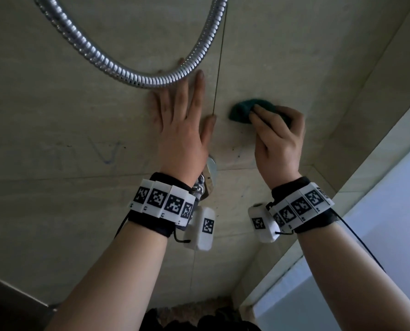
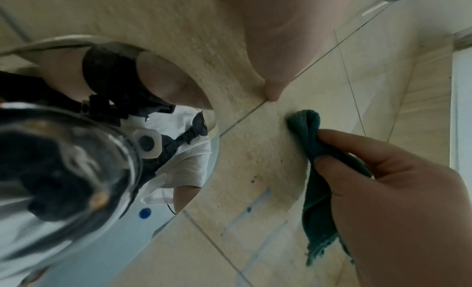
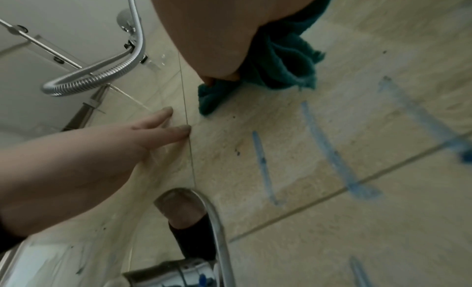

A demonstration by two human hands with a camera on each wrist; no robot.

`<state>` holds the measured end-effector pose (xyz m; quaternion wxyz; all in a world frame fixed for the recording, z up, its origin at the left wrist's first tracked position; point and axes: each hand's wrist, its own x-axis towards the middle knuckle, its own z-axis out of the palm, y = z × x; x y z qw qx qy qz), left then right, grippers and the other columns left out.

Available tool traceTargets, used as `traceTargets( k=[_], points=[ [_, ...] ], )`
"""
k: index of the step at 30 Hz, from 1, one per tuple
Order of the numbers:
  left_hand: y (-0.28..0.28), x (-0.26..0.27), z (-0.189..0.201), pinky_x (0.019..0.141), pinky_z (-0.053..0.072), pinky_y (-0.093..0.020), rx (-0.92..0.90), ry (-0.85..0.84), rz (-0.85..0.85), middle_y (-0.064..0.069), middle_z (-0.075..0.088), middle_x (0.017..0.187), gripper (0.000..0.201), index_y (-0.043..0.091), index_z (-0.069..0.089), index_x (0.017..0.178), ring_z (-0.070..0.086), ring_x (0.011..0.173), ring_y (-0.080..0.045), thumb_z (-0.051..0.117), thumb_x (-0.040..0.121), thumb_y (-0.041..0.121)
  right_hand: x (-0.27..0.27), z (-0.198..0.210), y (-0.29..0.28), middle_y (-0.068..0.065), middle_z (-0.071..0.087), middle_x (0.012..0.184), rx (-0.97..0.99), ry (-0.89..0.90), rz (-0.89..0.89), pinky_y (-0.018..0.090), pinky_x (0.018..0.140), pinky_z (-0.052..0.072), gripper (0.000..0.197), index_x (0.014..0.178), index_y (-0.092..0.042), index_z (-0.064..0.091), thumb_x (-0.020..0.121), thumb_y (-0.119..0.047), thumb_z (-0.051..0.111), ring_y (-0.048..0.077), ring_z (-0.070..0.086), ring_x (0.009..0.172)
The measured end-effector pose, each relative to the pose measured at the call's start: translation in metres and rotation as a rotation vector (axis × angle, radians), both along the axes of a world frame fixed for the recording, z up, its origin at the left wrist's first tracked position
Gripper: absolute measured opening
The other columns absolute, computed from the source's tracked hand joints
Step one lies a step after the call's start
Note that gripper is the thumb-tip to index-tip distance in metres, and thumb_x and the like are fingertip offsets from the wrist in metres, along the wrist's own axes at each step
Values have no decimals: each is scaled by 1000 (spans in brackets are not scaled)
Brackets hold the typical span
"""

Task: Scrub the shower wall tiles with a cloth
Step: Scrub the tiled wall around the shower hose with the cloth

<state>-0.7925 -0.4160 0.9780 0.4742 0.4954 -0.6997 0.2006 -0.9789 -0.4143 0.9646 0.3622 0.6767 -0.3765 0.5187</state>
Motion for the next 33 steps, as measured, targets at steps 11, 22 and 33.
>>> traceTargets(
  k=[11, 22, 33],
  points=[
    [-4, -14, -1, 118, 12, -53, -51, 113, 34, -20, 27, 154, 61, 9, 35, 147, 14, 141, -41, 54, 97, 37, 8, -2, -3, 4, 64, 118, 65, 203, -60, 39, 78, 32, 52, 123, -11, 65, 79, 7, 45, 29, 41, 96],
    [1, -26, -1, 117, 4, -47, -1, 168, 66, -17, 21, 157, 69, 13, 30, 150, 9, 144, -39, 55, 93, 42, -7, -44, 4, 5, 69, 105, 97, 568, -42, 39, 73, 31, 34, 109, -10, 72, 91, -3, 44, 29, 43, 94],
    [-2, -33, -7, 116, 11, -53, -13, 235, 18, -17, 25, 155, 68, 12, 32, 148, 10, 142, -39, 60, 92, 37, 2, -21, 16, 4, 71, 103, 178, 327, -154, 36, 73, 28, 53, 108, -10, 73, 94, 1, 24, 30, 41, 96]
  ],
)
